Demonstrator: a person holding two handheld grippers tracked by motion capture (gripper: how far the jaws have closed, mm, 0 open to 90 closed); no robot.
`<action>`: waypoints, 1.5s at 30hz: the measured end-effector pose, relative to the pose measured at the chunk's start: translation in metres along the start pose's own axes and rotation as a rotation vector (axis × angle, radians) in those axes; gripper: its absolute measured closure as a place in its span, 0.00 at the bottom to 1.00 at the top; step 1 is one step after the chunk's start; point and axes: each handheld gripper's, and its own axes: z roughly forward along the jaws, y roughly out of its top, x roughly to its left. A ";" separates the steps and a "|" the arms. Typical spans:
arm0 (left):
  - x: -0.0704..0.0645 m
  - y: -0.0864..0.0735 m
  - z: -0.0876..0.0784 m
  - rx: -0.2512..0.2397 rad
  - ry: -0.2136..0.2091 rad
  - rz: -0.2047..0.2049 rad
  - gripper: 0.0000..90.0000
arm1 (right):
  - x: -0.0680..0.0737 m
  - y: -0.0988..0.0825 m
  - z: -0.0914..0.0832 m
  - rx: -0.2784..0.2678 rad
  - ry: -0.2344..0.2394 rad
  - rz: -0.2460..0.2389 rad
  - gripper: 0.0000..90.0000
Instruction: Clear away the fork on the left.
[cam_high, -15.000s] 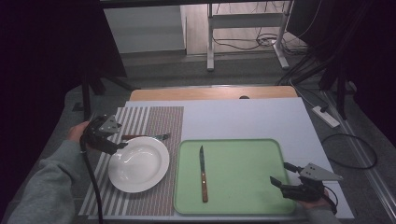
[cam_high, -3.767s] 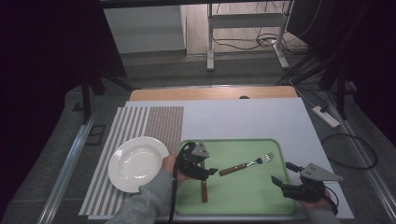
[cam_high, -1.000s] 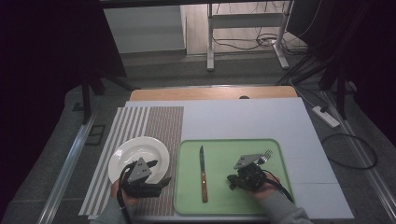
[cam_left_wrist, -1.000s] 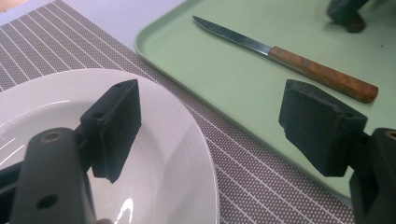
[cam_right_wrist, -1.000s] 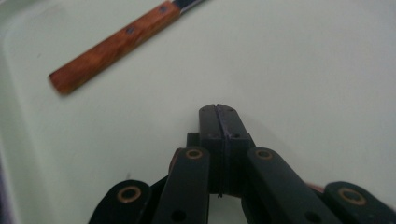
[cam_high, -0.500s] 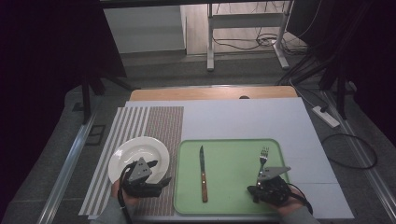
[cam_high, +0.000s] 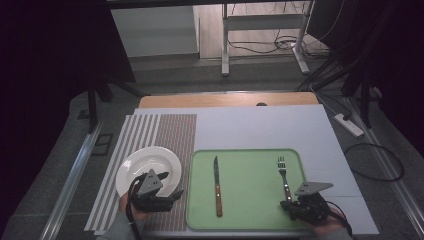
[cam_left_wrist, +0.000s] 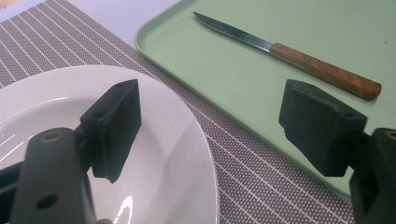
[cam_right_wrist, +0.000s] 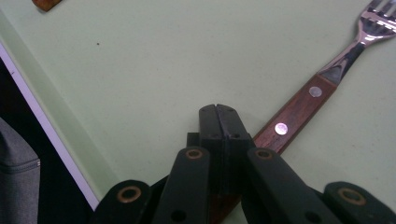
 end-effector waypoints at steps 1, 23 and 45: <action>0.000 0.000 0.000 0.000 0.001 0.000 0.24 | -0.001 0.000 0.000 -0.001 -0.001 0.000 1.00; 0.000 -0.009 -0.003 -0.015 -0.027 -0.023 0.24 | -0.014 0.002 -0.011 -0.085 0.000 0.024 1.00; 0.000 -0.014 -0.012 -0.040 -0.037 -0.072 0.23 | -0.018 0.006 -0.012 -0.300 -0.006 -0.023 0.64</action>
